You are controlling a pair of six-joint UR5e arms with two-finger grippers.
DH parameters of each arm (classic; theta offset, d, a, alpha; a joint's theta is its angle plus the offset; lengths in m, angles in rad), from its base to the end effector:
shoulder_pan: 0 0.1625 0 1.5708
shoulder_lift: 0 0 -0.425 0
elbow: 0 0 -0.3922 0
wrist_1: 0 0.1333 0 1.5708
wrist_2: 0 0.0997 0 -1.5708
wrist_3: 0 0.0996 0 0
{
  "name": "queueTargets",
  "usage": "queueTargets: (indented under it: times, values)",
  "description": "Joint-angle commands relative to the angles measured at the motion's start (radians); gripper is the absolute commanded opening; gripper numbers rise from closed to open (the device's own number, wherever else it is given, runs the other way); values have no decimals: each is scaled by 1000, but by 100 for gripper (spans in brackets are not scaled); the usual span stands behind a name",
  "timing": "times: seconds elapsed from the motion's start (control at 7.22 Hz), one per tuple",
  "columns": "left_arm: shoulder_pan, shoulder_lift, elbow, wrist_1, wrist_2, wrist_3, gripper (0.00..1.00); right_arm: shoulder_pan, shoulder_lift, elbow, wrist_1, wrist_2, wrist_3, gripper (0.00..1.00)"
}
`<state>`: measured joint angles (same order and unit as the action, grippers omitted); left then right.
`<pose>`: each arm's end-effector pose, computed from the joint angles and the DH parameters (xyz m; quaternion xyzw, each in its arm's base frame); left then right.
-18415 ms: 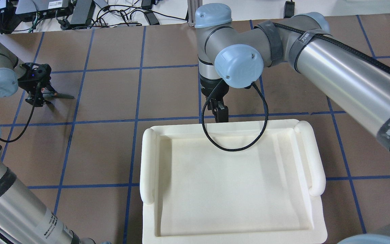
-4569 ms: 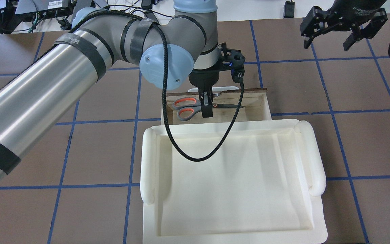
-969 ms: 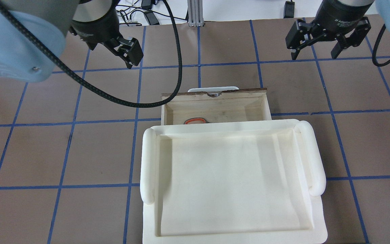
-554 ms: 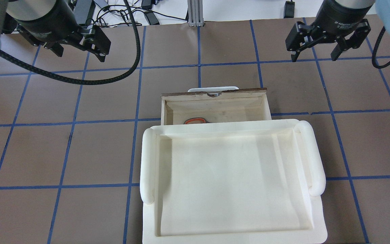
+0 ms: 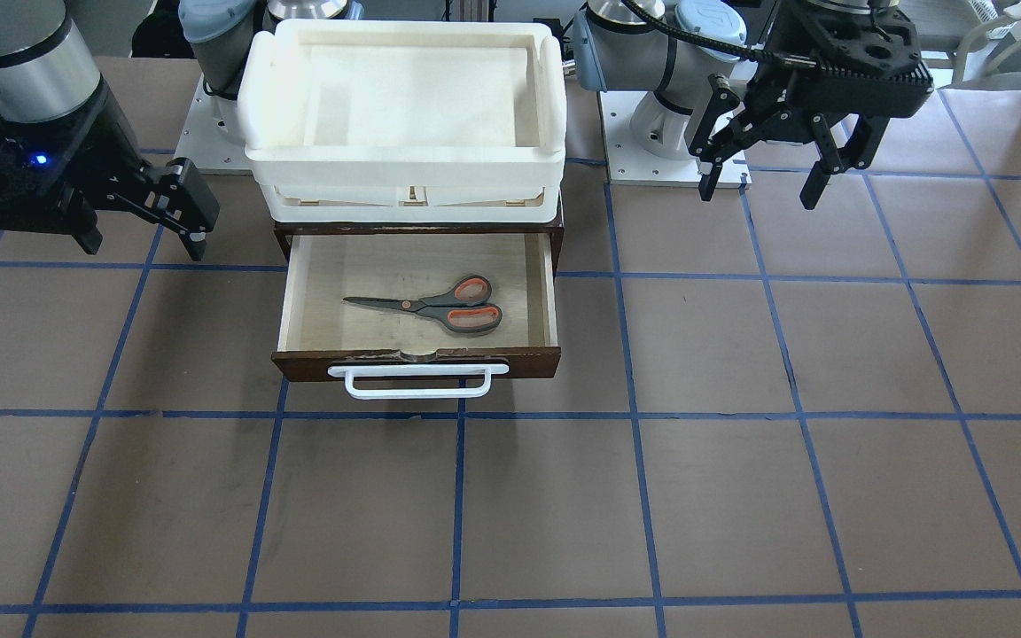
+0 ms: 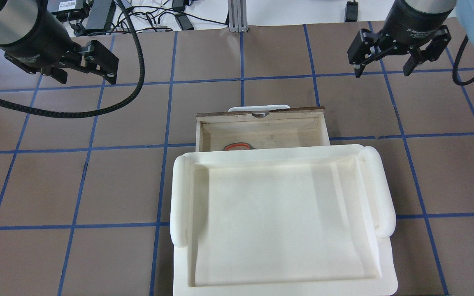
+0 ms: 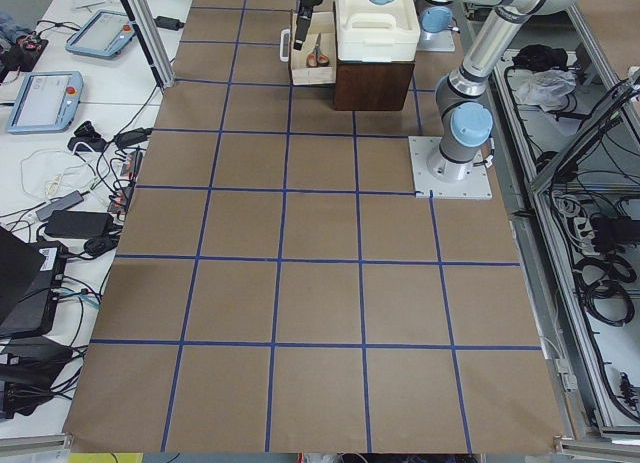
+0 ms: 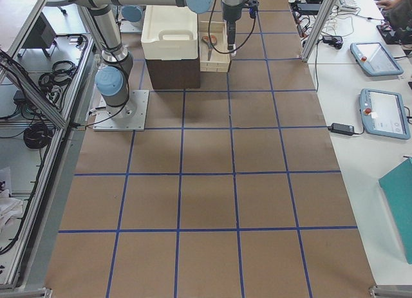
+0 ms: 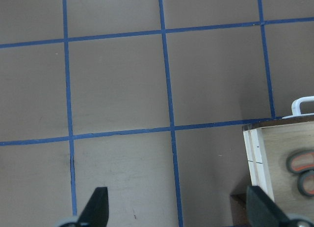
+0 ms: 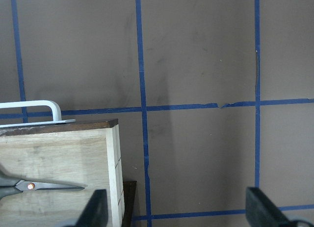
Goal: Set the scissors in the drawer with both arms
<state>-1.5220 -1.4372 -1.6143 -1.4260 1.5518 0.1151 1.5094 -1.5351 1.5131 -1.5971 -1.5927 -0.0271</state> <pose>-0.1129 -0.4602 0.5454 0.0340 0.9925 -0.1175 0.0002 0.0995 -0.5187 0.5012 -0.0174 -0.9995 0.0236 0.0120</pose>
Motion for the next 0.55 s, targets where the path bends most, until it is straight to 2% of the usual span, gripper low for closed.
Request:
queueTargets:
  times: [0.0,0.42]
  values:
    - [0,-12,8,-4,7,-8,100,2,-4,-1,0,0,-2,100]
    - [-1,-40,45,-10,-2,-97,100,2,-13,1,6,-12,-5,100]
